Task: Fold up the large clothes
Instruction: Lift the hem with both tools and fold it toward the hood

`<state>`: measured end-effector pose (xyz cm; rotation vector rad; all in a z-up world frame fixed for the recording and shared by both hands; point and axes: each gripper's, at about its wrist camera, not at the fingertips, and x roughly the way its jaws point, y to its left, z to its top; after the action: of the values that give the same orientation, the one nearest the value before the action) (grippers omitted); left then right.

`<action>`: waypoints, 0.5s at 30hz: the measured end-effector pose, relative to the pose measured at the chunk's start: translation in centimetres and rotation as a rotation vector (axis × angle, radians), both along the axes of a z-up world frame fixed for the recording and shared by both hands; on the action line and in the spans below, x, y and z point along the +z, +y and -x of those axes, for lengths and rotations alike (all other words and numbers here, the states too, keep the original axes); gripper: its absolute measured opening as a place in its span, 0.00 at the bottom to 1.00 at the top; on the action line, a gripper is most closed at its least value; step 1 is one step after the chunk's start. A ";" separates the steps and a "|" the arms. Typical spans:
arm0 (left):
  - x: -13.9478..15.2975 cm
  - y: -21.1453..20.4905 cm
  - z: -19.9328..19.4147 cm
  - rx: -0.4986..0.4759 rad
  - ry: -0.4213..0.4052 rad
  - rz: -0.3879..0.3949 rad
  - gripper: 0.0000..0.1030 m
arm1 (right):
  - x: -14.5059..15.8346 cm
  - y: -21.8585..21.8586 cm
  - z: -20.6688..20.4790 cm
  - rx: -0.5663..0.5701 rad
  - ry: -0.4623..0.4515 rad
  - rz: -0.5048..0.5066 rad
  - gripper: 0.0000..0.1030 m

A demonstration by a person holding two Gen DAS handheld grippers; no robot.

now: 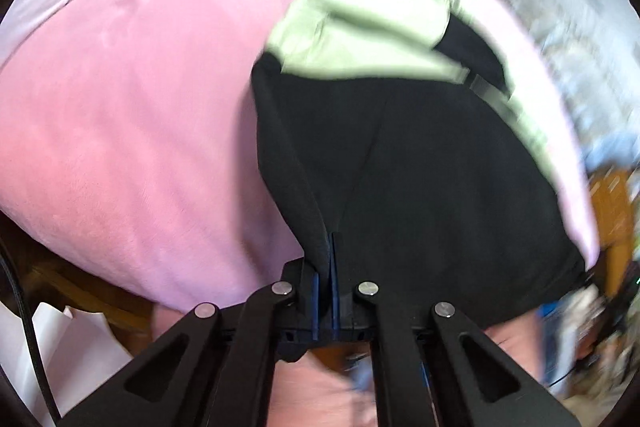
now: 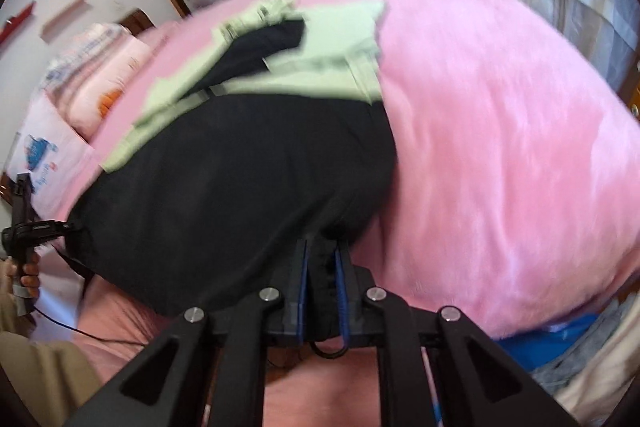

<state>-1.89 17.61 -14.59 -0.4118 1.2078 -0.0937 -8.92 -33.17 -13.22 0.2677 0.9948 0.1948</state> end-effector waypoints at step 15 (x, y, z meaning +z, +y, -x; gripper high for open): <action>9.6 4.7 -20.4 0.283 -0.214 0.163 0.02 | 10.7 -3.7 -18.8 -0.161 -0.239 -0.213 0.11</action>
<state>18.50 22.30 -4.99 -0.6944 0.9242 0.0080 9.89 -36.90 -2.49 0.5052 0.7117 0.1814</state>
